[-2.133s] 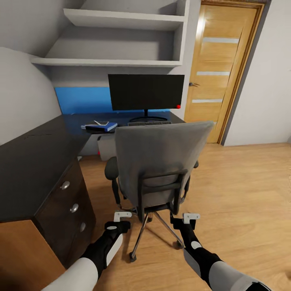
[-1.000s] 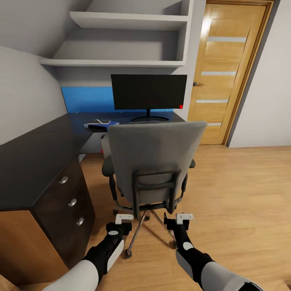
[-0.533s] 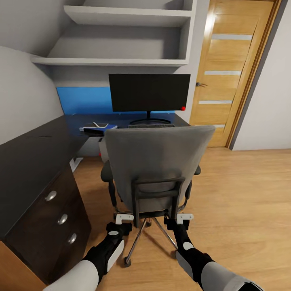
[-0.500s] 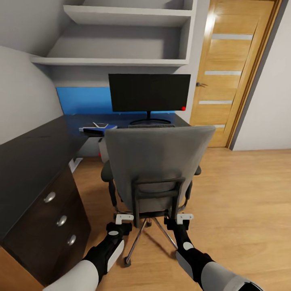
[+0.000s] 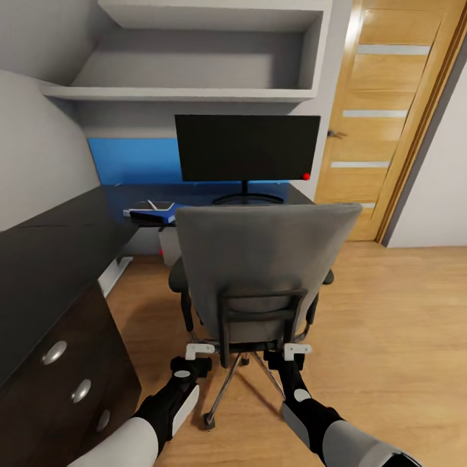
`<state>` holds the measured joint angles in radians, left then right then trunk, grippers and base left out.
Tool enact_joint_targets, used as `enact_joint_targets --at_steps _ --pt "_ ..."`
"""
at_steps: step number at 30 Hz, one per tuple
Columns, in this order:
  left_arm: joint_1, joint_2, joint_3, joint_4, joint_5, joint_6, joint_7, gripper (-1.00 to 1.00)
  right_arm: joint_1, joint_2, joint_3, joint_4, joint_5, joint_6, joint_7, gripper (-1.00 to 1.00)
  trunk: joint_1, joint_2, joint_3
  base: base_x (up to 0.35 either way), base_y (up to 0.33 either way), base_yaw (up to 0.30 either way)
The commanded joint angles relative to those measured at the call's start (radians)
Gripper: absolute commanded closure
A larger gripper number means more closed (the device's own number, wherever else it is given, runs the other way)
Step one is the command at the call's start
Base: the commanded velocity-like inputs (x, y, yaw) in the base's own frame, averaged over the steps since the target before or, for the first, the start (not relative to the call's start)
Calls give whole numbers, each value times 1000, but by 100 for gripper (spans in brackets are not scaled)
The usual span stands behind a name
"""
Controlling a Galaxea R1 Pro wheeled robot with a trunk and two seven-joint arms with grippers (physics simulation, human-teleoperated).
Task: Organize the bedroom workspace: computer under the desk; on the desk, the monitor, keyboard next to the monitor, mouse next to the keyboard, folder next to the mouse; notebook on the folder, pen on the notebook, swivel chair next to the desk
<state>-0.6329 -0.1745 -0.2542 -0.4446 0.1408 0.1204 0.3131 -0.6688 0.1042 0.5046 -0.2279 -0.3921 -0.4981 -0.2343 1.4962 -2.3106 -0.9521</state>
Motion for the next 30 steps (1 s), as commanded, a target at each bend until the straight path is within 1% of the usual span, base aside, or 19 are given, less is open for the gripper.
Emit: enact_joint_targets --at_steps 1,5,9,12,30 --pt "-1 0 -5 -1 8 4 7 -100 -2 0 14 -2 7 0 -7 -100 0 0 -2 242 0 160" --pt "-1 0 -5 -1 9 5 8 -100 -2 -1 13 -2 8 0 -7 -100 0 0 -5 137 0 108" --pt "-1 0 -5 -1 9 5 8 -100 -2 -1 14 -2 9 0 -7 -100 0 0 -6 28 0 17" --pt "-1 0 -5 -1 8 4 8 -100 -2 -1 14 -2 9 0 -7 -100 0 0 -6 161 0 3" --pt "-1 0 -5 -1 9 4 7 -100 -2 -1 14 -2 9 0 -7 -100 0 0 -6 311 0 0"
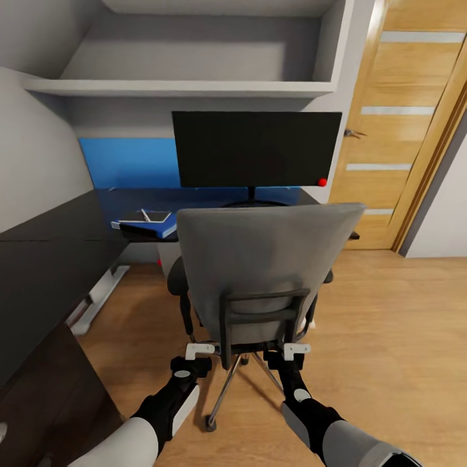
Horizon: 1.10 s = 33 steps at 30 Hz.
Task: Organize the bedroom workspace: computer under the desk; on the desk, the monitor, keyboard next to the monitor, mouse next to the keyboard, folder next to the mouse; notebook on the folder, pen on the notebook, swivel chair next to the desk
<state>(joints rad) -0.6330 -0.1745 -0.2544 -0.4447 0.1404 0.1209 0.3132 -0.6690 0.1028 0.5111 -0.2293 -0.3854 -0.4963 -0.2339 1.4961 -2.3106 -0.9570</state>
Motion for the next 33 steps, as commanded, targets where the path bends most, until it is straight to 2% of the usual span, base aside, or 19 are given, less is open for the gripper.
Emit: enact_joint_targets --at_steps 1,14,18,23,33 --pt "-1 0 -5 -1 9 3 7 -100 -2 0 7 -1 2 -2 -7 -100 0 0 -1 321 0 0" --pt "-1 0 -5 -1 9 3 7 -100 -2 0 6 -1 2 -2 -7 -100 0 0 -1 324 0 0" --pt "-1 0 -4 -1 10 4 7 -100 -2 0 6 -1 2 -2 -7 -100 0 0 -1 136 0 0" --pt "-1 0 -4 -1 10 4 7 -100 -1 0 6 1 2 -2 -7 -100 0 0 -1 -174 0 0" --pt "-1 0 -3 -2 11 5 9 -100 -1 -1 6 2 2 -2 -6 -100 0 0 -1 -324 0 0"
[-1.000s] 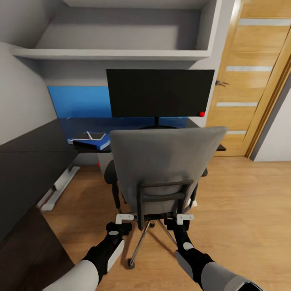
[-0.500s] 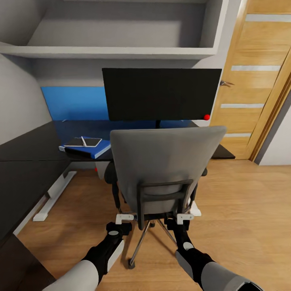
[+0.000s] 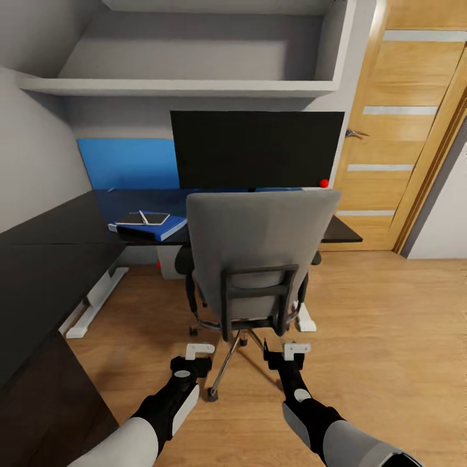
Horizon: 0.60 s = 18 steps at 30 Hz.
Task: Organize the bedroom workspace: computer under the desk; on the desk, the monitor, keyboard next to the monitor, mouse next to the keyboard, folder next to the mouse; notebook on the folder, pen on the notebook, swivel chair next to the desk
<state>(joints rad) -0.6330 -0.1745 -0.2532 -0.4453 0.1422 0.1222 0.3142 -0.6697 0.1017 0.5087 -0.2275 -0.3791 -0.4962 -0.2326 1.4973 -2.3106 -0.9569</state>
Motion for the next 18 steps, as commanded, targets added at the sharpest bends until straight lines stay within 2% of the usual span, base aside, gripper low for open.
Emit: enact_joint_targets --at_steps 1,5,11,18 --pt "-1 0 -5 -1 10 4 8 -100 -1 0 9 0 -4 -2 -7 -100 -1 0 -1 -335 0 0" --pt "-1 0 -5 -1 10 4 8 -100 -1 0 8 1 -4 0 -7 -100 -1 0 -1 -336 0 0" --pt "-1 0 -2 -3 13 4 7 -100 -1 1 7 -1 -8 3 -12 -100 -24 42 18 -332 0 0" --pt "-1 0 1 -7 18 5 14 -100 -1 -3 6 -1 -7 0 -12 -100 -51 91 40 -95 0 0"
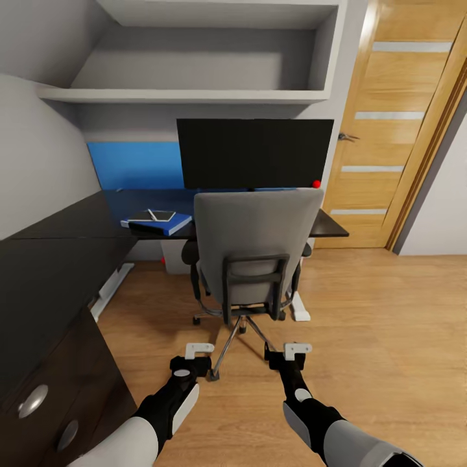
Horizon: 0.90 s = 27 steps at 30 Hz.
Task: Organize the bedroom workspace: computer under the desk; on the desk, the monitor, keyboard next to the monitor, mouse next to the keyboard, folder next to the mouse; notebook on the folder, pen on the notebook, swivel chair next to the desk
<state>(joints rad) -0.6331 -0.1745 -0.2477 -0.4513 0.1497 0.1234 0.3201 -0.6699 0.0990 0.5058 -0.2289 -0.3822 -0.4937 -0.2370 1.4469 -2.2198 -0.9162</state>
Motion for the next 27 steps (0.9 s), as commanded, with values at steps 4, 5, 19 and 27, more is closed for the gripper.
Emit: enact_joint_targets --at_steps 4,5,19,27 --pt "0 0 -4 -2 27 4 8 -100 -1 -2 8 1 -4 -3 -8 -100 -16 28 12 -9 0 0" --pt "0 0 -3 -2 33 4 8 -100 -1 -2 7 1 -4 -3 -8 -100 -19 35 15 -114 0 0" --pt "0 0 1 -3 47 4 8 -100 0 -5 7 3 -4 -3 -8 -100 -73 133 59 -278 -143 0" --pt "0 0 5 152 90 1 7 -100 -1 -40 9 68 -7 -4 -10 -100 -104 189 84 -303 -202 0"
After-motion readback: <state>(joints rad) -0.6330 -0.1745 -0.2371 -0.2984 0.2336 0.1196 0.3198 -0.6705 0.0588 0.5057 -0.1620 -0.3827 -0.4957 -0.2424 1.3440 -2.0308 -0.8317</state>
